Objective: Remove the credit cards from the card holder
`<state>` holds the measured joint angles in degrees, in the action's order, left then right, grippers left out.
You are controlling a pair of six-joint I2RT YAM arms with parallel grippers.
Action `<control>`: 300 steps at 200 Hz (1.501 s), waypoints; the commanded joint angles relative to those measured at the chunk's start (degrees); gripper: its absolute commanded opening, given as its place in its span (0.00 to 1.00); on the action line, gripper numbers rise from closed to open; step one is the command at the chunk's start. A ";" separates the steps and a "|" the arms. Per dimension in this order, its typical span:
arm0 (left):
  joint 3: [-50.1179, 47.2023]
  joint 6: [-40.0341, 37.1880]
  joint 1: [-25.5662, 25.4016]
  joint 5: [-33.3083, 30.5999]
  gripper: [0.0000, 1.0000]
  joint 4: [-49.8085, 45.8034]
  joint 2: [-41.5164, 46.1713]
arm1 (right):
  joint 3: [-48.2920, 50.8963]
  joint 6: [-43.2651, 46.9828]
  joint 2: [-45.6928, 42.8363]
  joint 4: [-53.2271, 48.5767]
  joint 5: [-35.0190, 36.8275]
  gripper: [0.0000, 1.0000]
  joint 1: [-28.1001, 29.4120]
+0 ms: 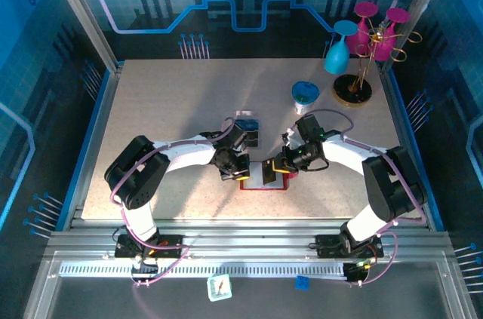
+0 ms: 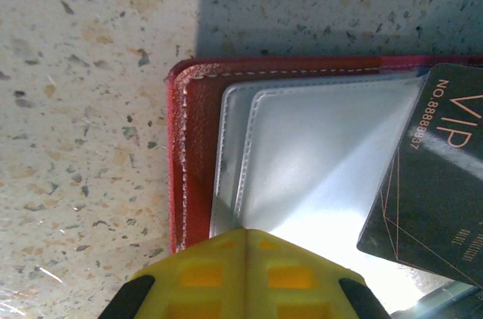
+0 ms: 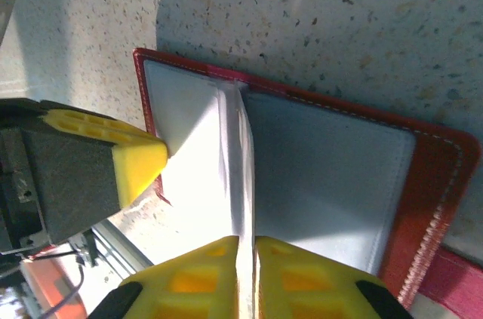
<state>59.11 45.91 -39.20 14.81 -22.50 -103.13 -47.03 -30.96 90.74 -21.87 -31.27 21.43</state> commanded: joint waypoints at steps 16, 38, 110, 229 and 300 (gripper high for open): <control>-0.69 -1.55 -0.56 -1.18 0.00 -2.81 -2.35 | 1.37 -3.06 2.03 3.62 -3.22 0.16 1.34; -0.68 -1.54 -0.53 -1.17 0.00 -2.81 -2.21 | 1.51 -3.12 1.93 3.59 -2.66 0.14 1.63; 3.01 -1.88 -2.09 -1.10 0.00 -4.61 -2.29 | 1.58 -2.88 1.54 3.41 -1.89 0.09 1.72; 5.86 -1.77 -3.11 -2.08 0.00 -5.57 -2.04 | 2.16 -2.38 -0.21 2.82 -1.35 0.08 1.64; 4.36 -1.45 -3.04 -3.08 0.00 -5.00 -0.43 | -3.03 2.43 -6.35 -8.88 5.83 0.08 1.26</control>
<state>63.61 44.86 -41.87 12.62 -25.89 -105.36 -47.70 -31.18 86.94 -24.80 -28.56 22.55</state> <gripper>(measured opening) 0.044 0.078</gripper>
